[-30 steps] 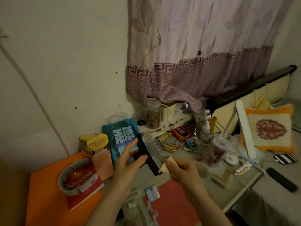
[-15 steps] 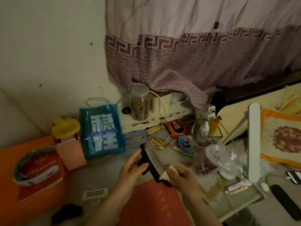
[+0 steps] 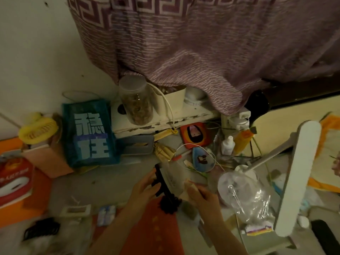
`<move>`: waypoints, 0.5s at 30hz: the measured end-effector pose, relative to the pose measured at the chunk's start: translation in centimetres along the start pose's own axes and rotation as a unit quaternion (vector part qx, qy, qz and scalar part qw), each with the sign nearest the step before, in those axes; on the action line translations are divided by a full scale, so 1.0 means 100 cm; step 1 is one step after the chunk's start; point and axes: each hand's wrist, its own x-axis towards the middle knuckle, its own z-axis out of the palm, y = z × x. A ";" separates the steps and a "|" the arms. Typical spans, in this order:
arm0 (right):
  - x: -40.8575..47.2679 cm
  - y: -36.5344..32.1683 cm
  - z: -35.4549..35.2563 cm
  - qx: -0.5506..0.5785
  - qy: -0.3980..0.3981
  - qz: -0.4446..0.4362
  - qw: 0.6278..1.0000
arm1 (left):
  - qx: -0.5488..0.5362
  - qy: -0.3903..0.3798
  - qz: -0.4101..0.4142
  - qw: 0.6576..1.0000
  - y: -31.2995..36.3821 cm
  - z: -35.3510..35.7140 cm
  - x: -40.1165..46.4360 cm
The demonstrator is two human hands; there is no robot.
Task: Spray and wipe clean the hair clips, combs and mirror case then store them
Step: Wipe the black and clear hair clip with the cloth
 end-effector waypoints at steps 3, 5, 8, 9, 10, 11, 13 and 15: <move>0.014 0.004 0.000 -0.014 -0.005 -0.011 1.000 | 0.010 0.004 -0.001 1.000 -0.010 0.002 0.019; 0.023 0.008 0.000 -0.012 0.002 -0.014 1.000 | 0.020 0.004 -0.007 1.000 -0.015 0.003 0.031; 0.033 0.010 0.001 -0.019 0.002 -0.007 1.000 | 0.039 0.026 -0.014 0.999 -0.028 0.002 0.051; 0.036 0.011 0.001 -0.022 0.000 -0.004 1.000 | 0.048 0.031 -0.012 0.998 -0.032 0.002 0.058; 0.039 0.011 0.002 -0.022 -0.001 -0.004 1.000 | 0.056 0.033 -0.011 0.998 -0.035 0.002 0.066; 0.042 0.012 0.003 -0.022 -0.001 -0.002 1.000 | 0.061 0.035 -0.012 0.997 -0.039 0.003 0.073; 0.047 0.013 0.005 -0.023 0.006 0.001 1.000 | 0.060 0.040 -0.018 0.997 -0.045 0.004 0.087; 0.052 0.014 0.007 -0.018 0.016 0.004 1.000 | 0.047 0.038 -0.032 0.998 -0.050 0.005 0.097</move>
